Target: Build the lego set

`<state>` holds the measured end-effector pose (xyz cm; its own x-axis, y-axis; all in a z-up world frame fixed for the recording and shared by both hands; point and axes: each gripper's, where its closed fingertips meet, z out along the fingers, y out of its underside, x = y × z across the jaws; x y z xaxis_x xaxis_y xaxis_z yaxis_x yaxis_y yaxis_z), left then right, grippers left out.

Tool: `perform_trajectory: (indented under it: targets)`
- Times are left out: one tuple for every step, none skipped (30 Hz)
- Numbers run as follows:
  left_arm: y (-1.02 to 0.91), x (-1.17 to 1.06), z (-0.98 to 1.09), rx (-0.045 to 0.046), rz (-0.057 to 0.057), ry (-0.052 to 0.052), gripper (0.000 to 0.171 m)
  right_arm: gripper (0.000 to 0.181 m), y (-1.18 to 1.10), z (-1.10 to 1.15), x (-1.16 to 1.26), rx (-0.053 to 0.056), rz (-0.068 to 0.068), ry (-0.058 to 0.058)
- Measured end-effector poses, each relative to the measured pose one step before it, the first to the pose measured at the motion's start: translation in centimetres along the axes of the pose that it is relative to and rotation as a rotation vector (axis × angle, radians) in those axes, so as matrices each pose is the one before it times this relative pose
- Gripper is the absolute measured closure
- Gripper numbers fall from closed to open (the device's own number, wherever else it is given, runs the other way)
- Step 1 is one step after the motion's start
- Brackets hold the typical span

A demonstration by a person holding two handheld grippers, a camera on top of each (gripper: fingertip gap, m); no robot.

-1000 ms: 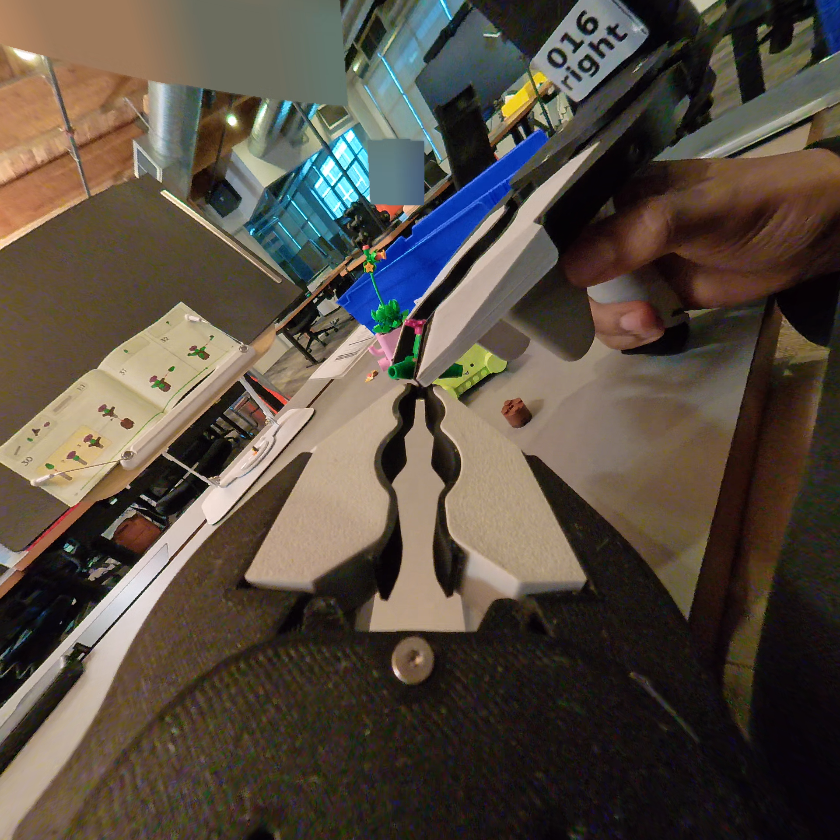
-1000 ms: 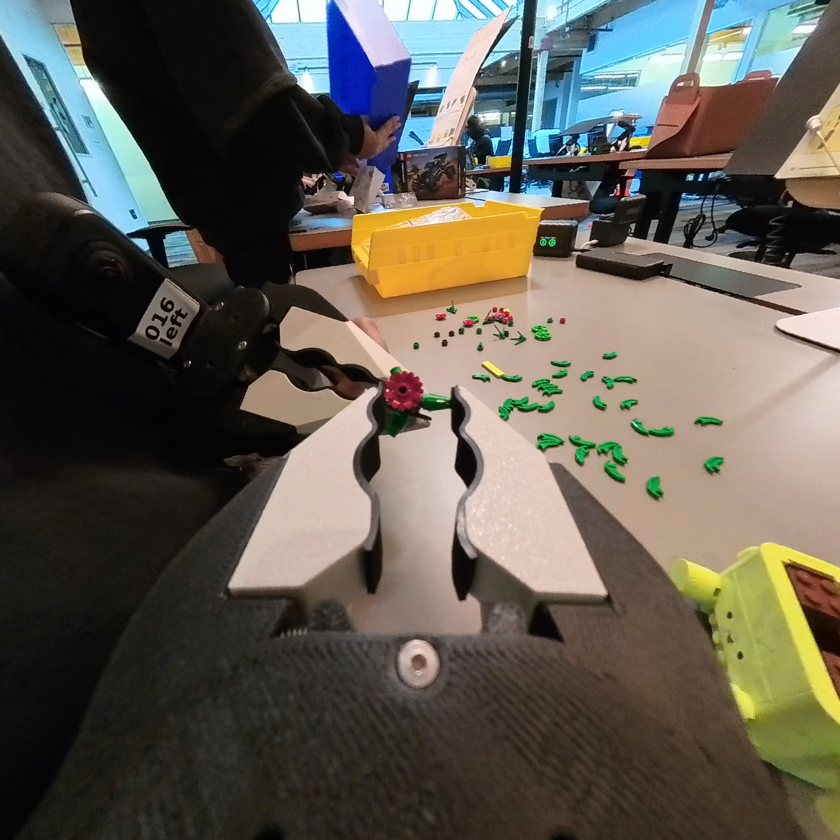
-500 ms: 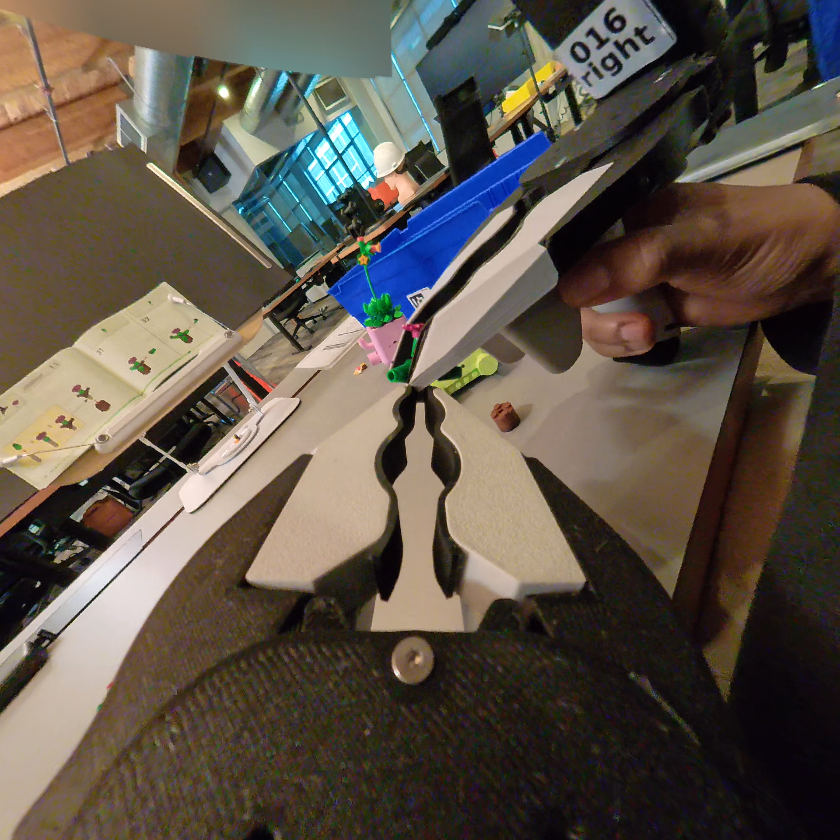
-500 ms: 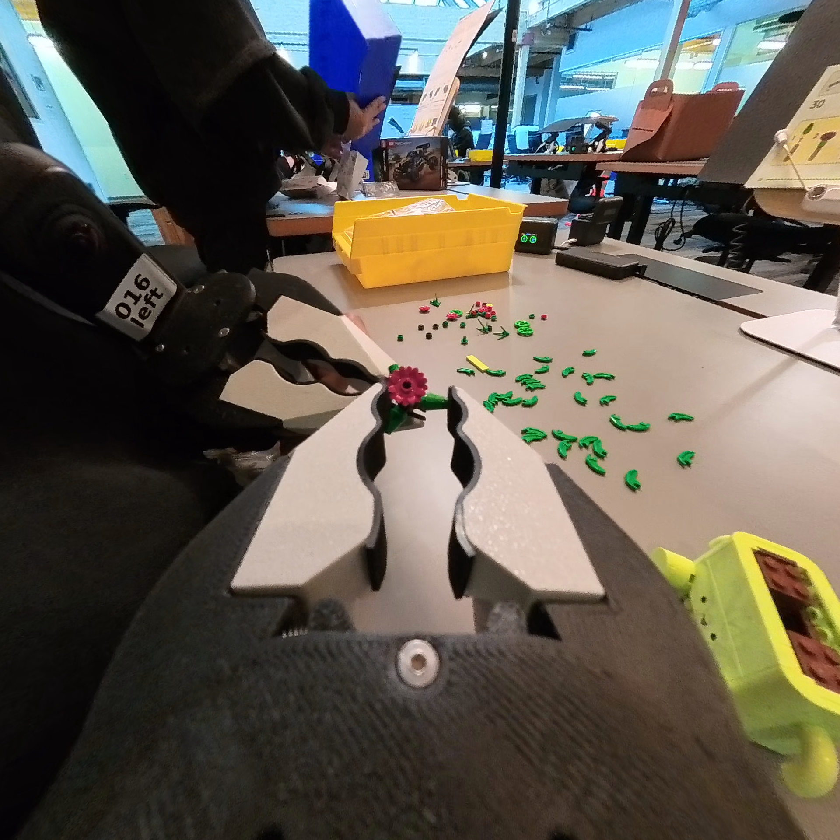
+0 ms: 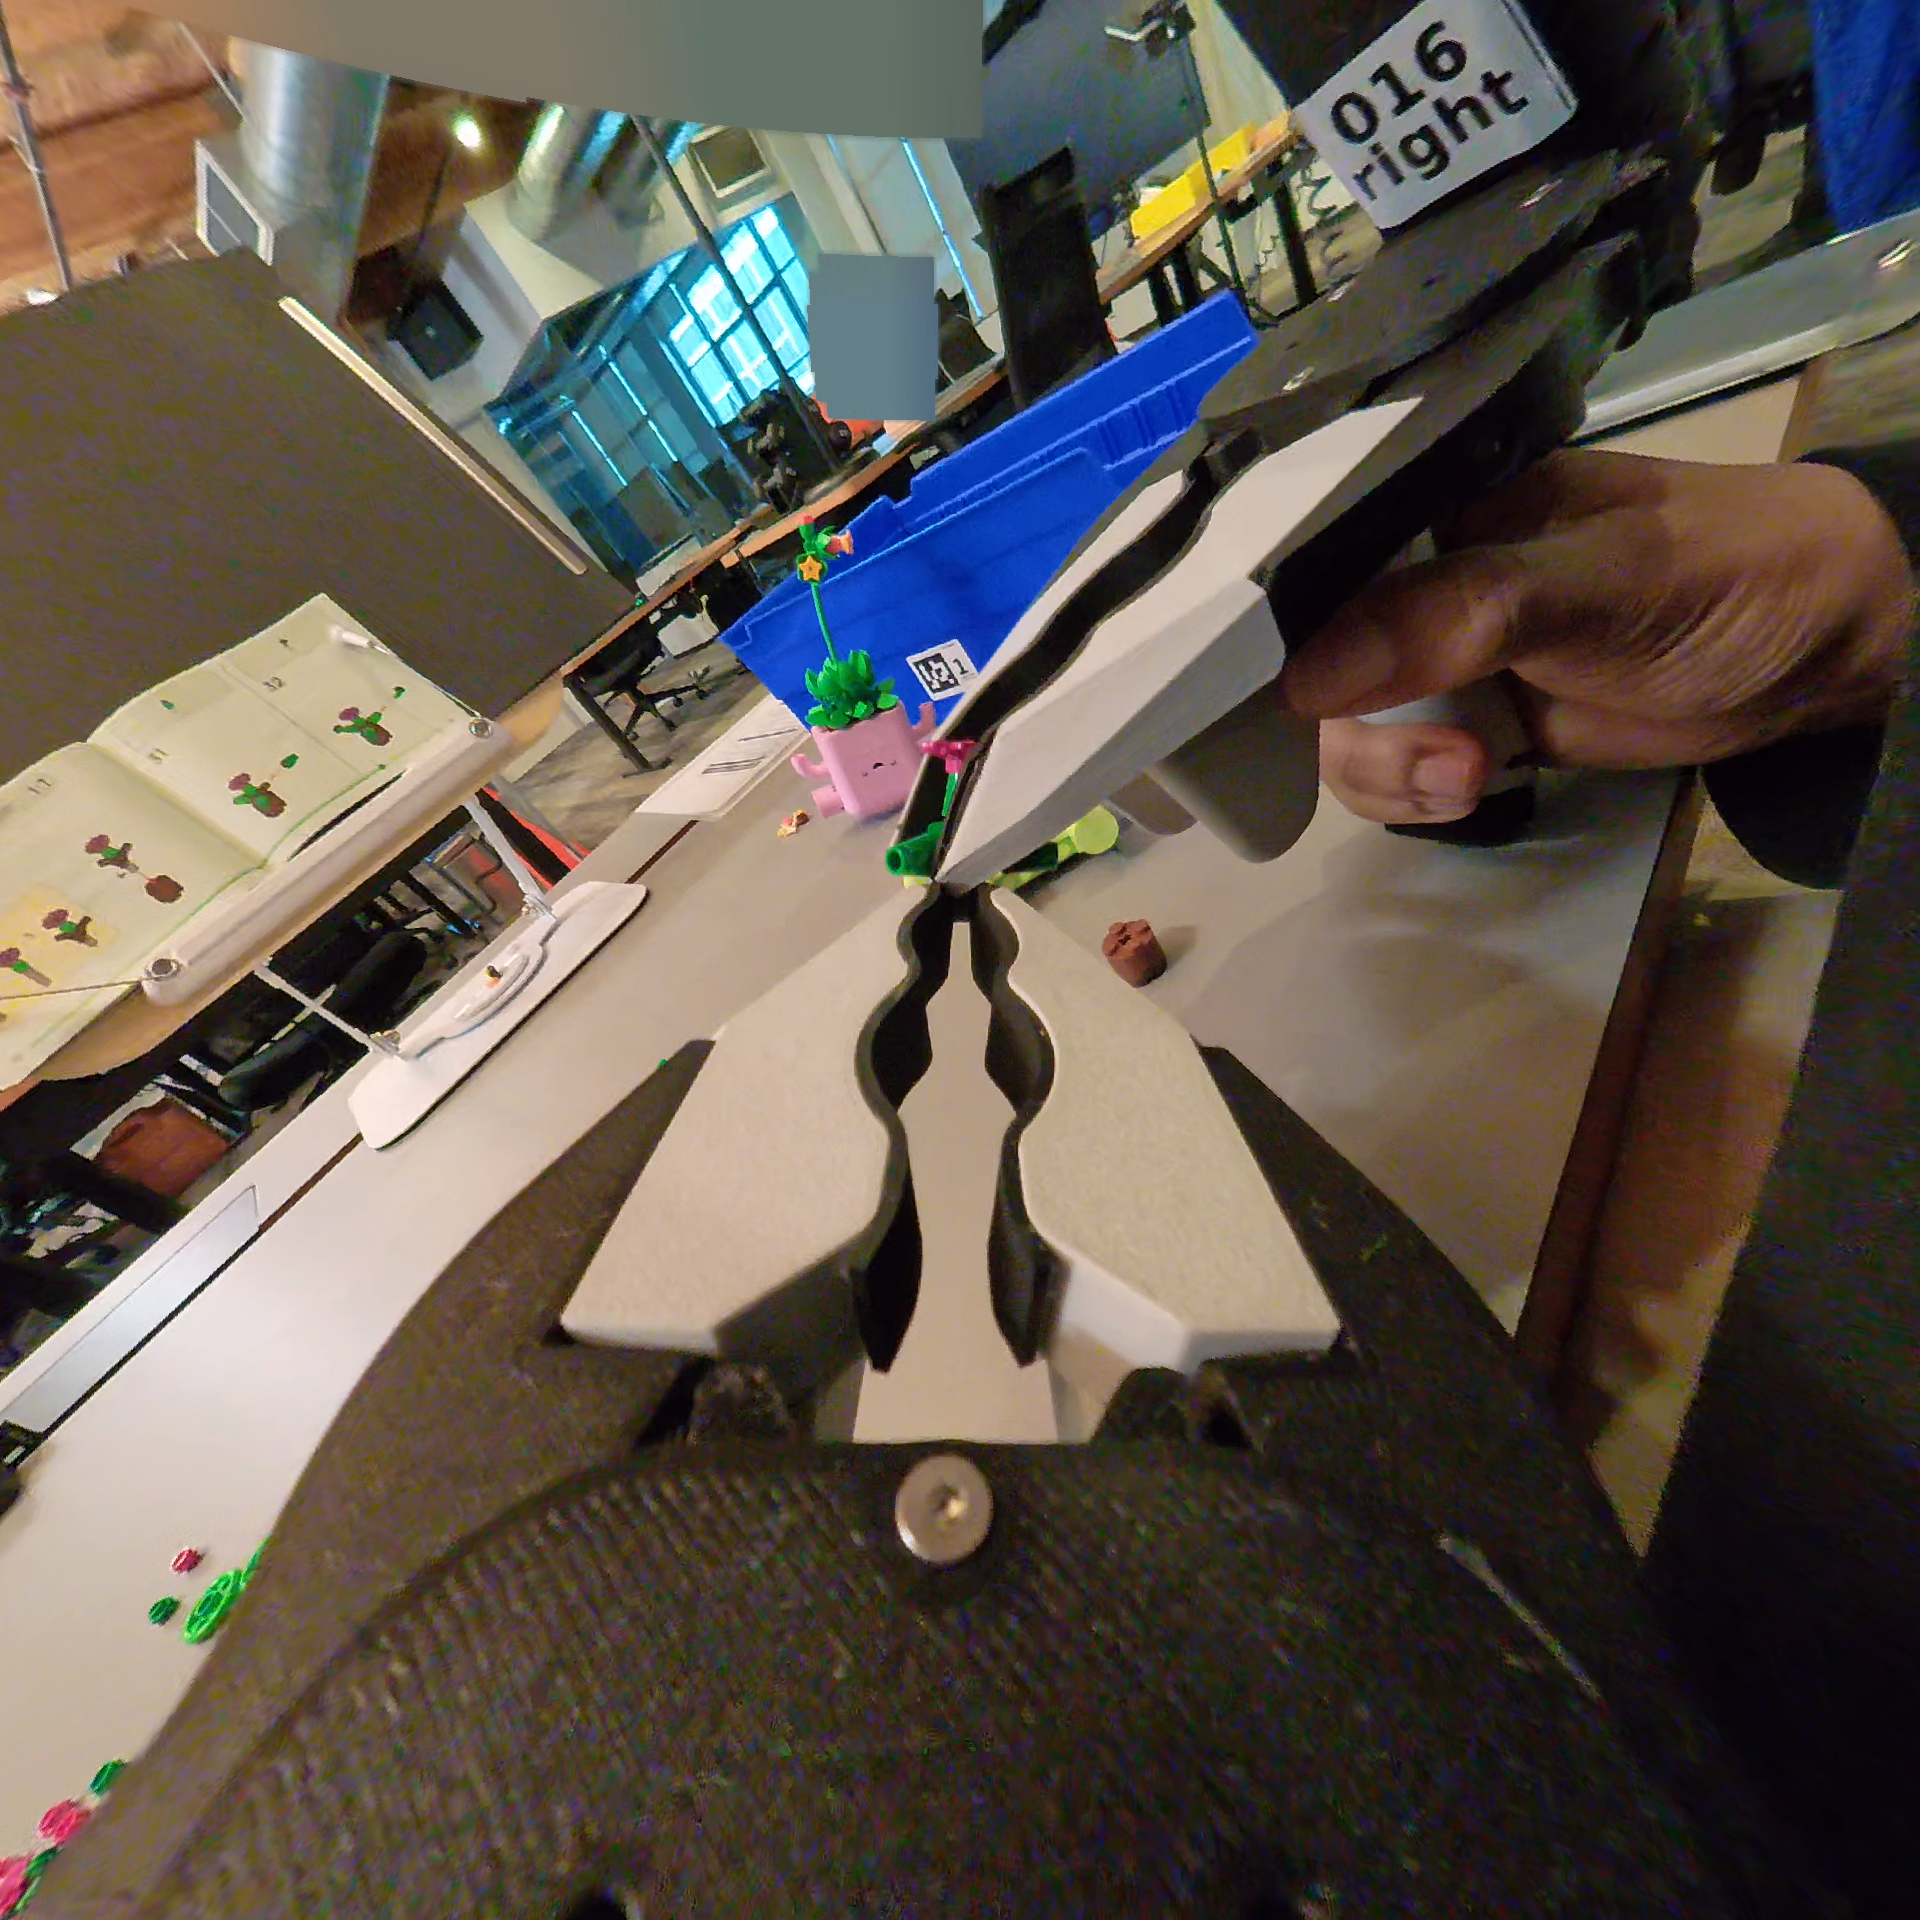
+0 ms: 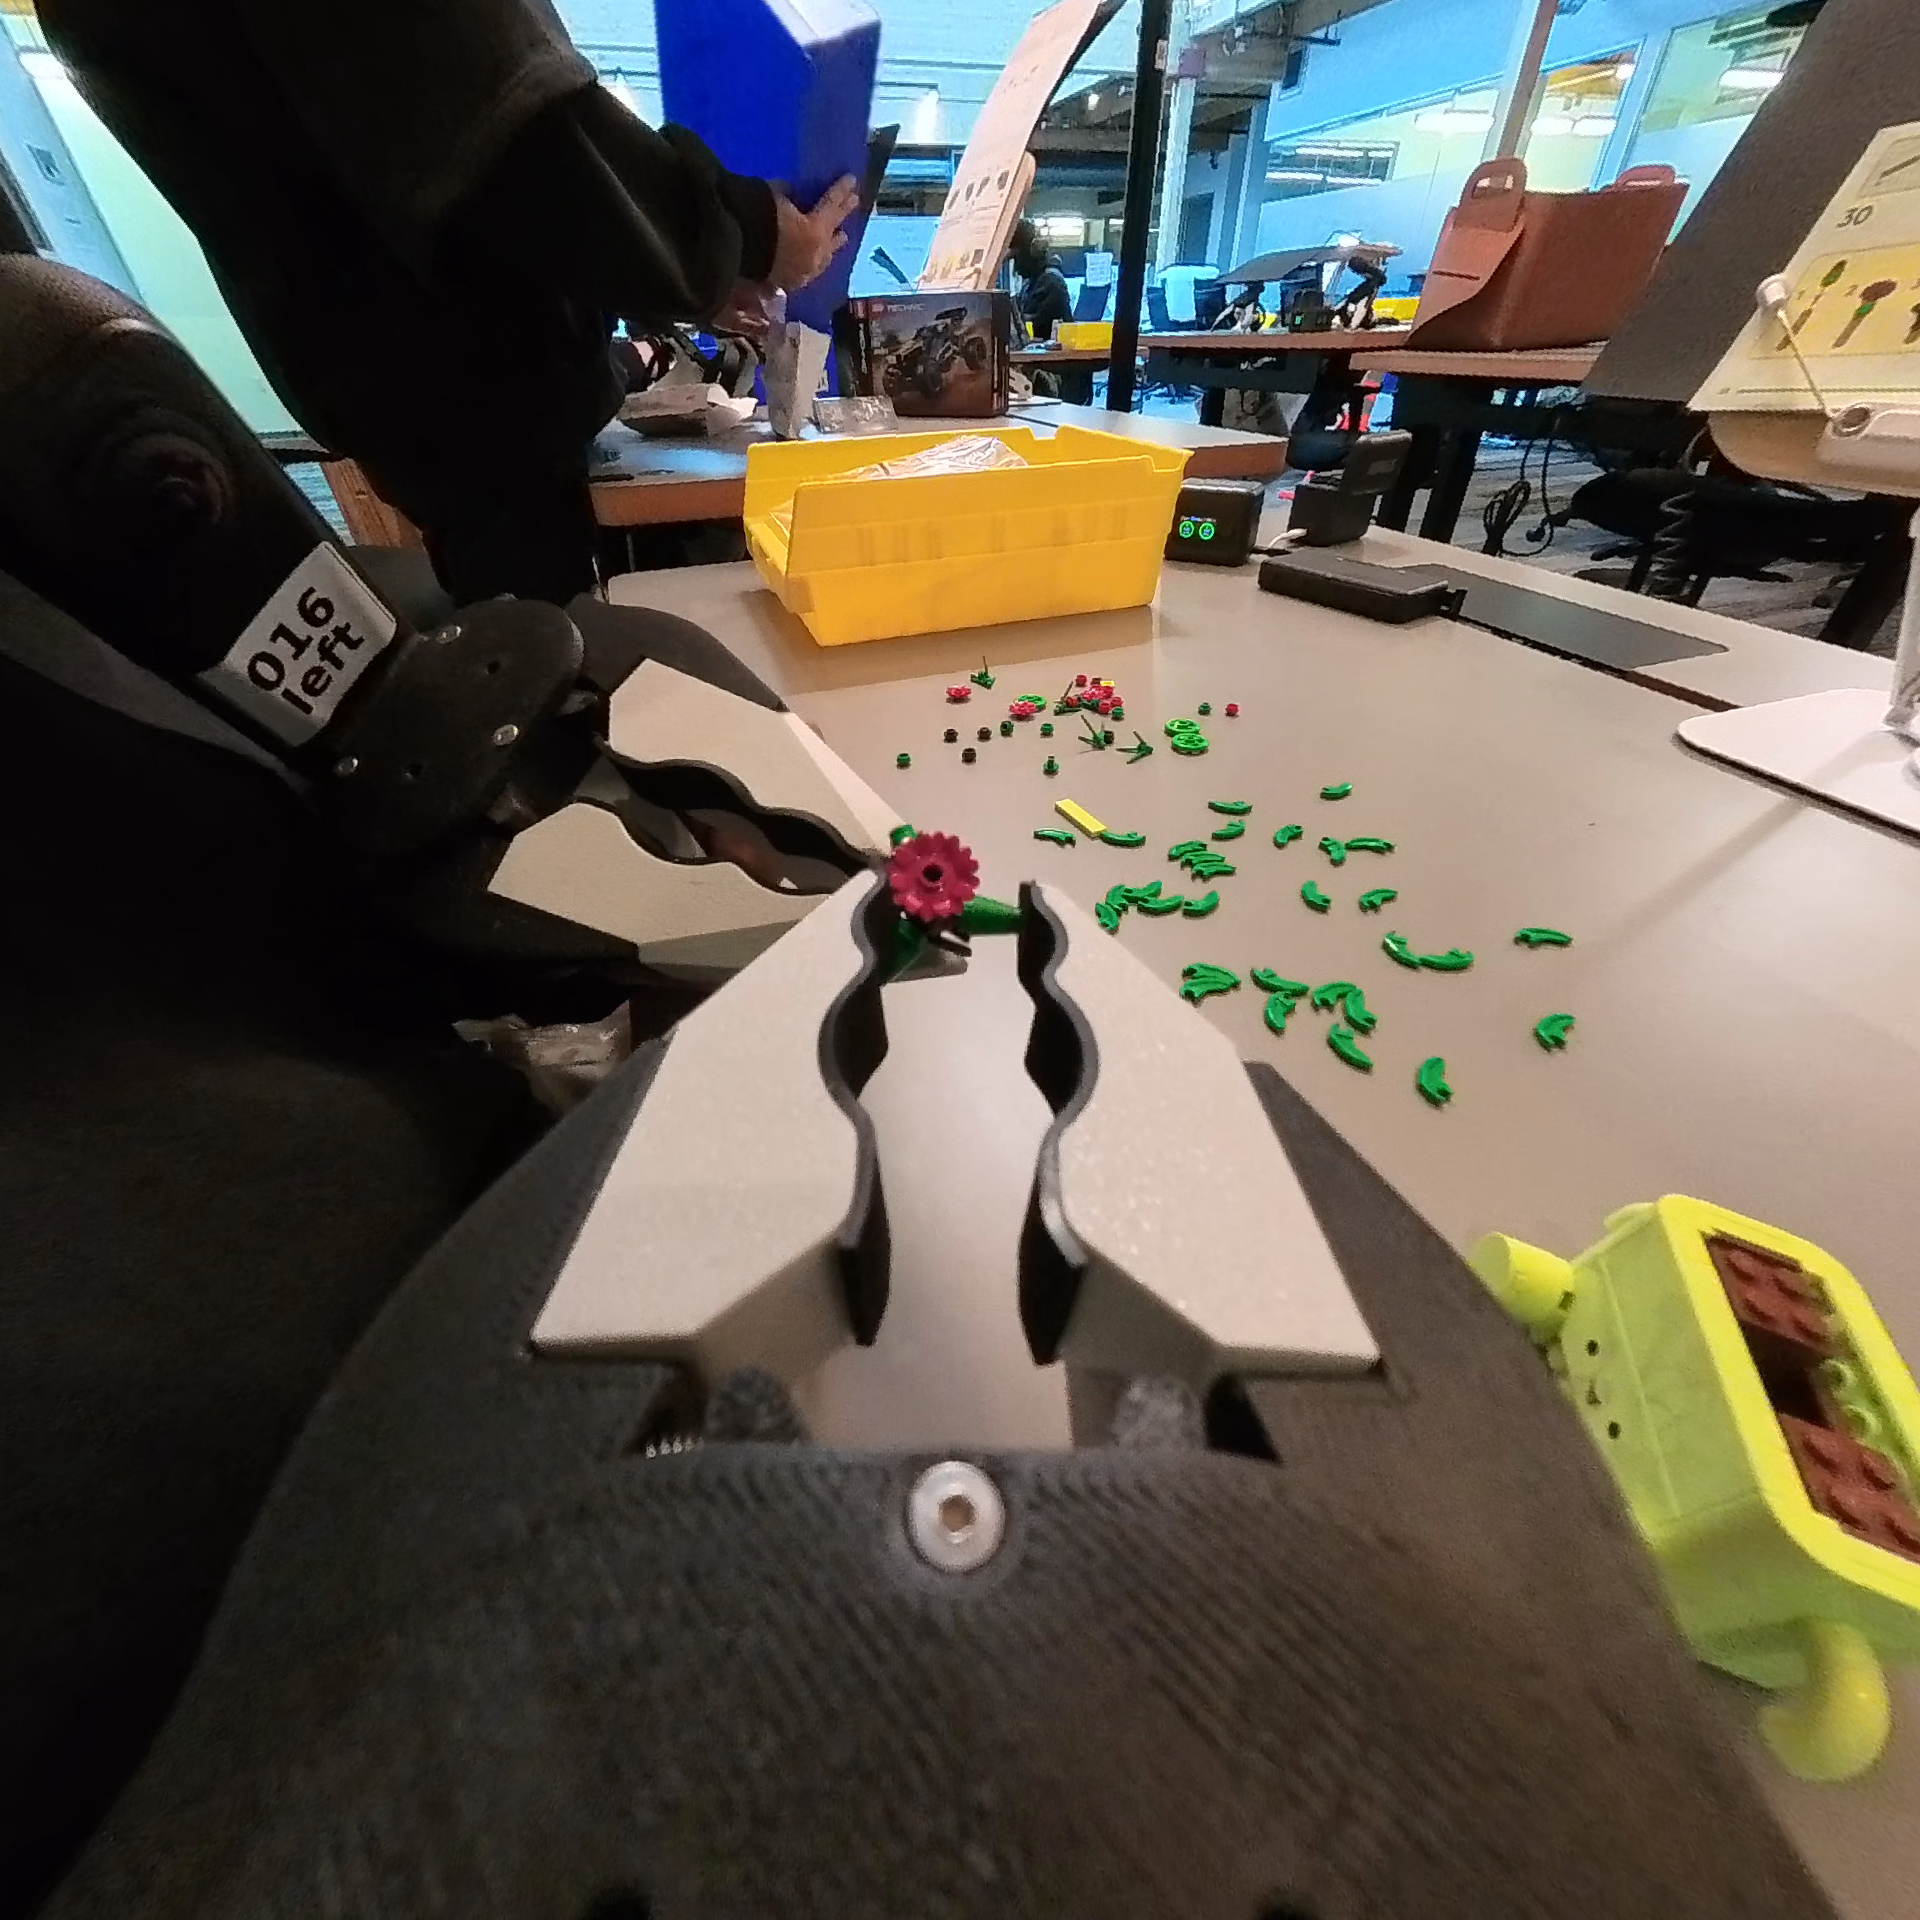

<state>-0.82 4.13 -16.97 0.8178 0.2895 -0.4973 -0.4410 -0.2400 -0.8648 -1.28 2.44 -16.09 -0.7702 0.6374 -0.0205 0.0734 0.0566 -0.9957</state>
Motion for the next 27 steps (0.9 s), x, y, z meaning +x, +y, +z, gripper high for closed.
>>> perform_trajectory:
  targets:
    - [0.015, -0.008, -0.006, -0.00181, -0.0038, 0.002, 0.171, 0.16, 0.024, 0.013, 0.009, -0.0018, -0.002, 0.003]
    - [0.018, -0.006, 0.003, -0.00144, -0.0051, 0.0027, 0.171, 0.16, 0.004, 0.016, 0.0, -0.0019, -0.0003, 0.0017]
    - [0.004, -0.015, 0.002, 0.00004, -0.0041, 0.0019, 0.171, 0.16, 0.003, 0.013, 0.014, -0.0003, -0.0009, 0.0015]
    - [0.024, 0.016, 0.009, -0.00225, -0.0029, 0.0035, 0.171, 0.16, 0.021, -0.003, 0.01, -0.0016, -0.0006, 0.0009]
    - [0.046, 0.03, 0.028, -0.00436, -0.004, 0.0049, 0.171, 0.16, 0.031, -0.002, 0.018, -0.0023, -0.0006, 0.0008]
    - [0.002, 0.013, -0.002, -0.00065, -0.004, 0.0025, 0.171, 0.16, 0.022, 0.005, -0.001, -0.0009, -0.0017, 0.0015]
    - [0.021, 0.019, -0.012, -0.00172, -0.0026, 0.0027, 0.171, 0.16, 0.017, -0.004, -0.007, -0.0027, -0.0021, 0.0014]
    - [0.081, 0.042, 0.045, -0.00721, -0.0061, 0.0062, 0.171, 0.16, 0.059, -0.007, 0.029, -0.0052, -0.0032, 0.0023]
    - [0.029, 0.007, 0.022, -0.00213, -0.0052, 0.0044, 0.171, 0.16, 0.035, 0.003, 0.017, -0.0011, -0.0019, 0.0017]
    - [-0.025, 0.016, -0.031, 0.00196, 0.0001, 0.0007, 0.171, 0.161, -0.019, 0.002, -0.027, 0.0022, 0.0009, -0.0014]
    - [-0.005, -0.007, -0.001, -0.00004, 0.0018, -0.0019, 0.171, 0.16, -0.022, 0.0, -0.009, 0.0001, -0.0011, -0.0002]
    - [0.027, -0.077, 0.003, -0.00036, 0.0016, -0.0048, 0.171, 0.16, -0.029, 0.038, 0.05, 0.0003, -0.0015, 0.0051]
    - [0.097, -0.072, 0.045, -0.00342, 0.0035, -0.0003, 0.171, 0.16, -0.017, 0.061, 0.084, 0.0015, 0.0004, 0.0065]
    - [0.103, -0.07, 0.071, -0.00344, 0.0069, -0.0004, 0.171, 0.16, -0.026, 0.05, 0.093, 0.0023, 0.0014, 0.0046]
    - [0.044, -0.141, 0.052, -0.00117, 0.0107, -0.0076, 0.171, 0.159, -0.107, 0.056, 0.136, 0.0061, 0.0066, 0.0074]
    - [0.06, -0.122, 0.024, -0.00538, 0.0144, -0.0038, 0.171, 0.159, -0.126, 0.044, 0.125, 0.0061, 0.0048, 0.0098]
    - [0.089, -0.072, 0.003, -0.00747, 0.0149, -0.0015, 0.171, 0.158, -0.042, 0.002, 0.145, -0.0022, -0.0066, 0.0126]
    - [0.045, -0.096, -0.027, -0.00152, 0.0127, -0.0062, 0.171, 0.156, 0.001, -0.055, 0.286, -0.0082, -0.0126, 0.0202]
    - [0.134, -0.086, -0.018, -0.00467, 0.0071, -0.0067, 0.171, 0.147, -0.002, -0.113, 0.213, -0.0082, -0.0116, 0.0103]
    - [0.192, -0.196, -0.011, -0.00724, 0.0059, -0.0109, 0.171, 0.142, -0.011, -0.143, -0.04, -0.004, -0.0027, -0.0098]
    - [0.182, -0.245, -0.01, -0.00716, 0.0095, -0.0095, 0.171, 0.135, -0.021, -0.112, -0.066, 0.0012, 0.014, -0.0137]
    - [0.183, -0.265, -0.01, -0.00758, 0.015, -0.01, 0.171, 0.136, 0.039, -0.05, -0.119, 0.0003, 0.0256, -0.0199]
    - [0.195, -0.303, -0.007, -0.0092, 0.025, -0.0135, 0.171, 0.136, 0.08, 0.008, -0.127, -0.0034, 0.0277, -0.0212]
    - [0.209, -0.243, -0.012, -0.0105, 0.0366, -0.0143, 0.171, 0.137, 0.102, 0.013, -0.039, -0.0063, 0.0232, -0.0132]
    - [0.241, -0.152, 0.004, -0.01276, 0.0427, -0.0128, 0.171, 0.141, 0.096, 0.011, -0.022, -0.0103, 0.0148, -0.0091]
    - [0.223, -0.076, 0.012, -0.01269, 0.0415, -0.0106, 0.171, 0.145, 0.092, 0.006, 0.06, -0.0125, 0.0065, 0.0003]
    - [0.241, -0.016, 0.02, -0.01246, 0.0363, -0.0085, 0.171, 0.147, 0.076, 0.004, 0.104, -0.0131, -0.0007, 0.0061]
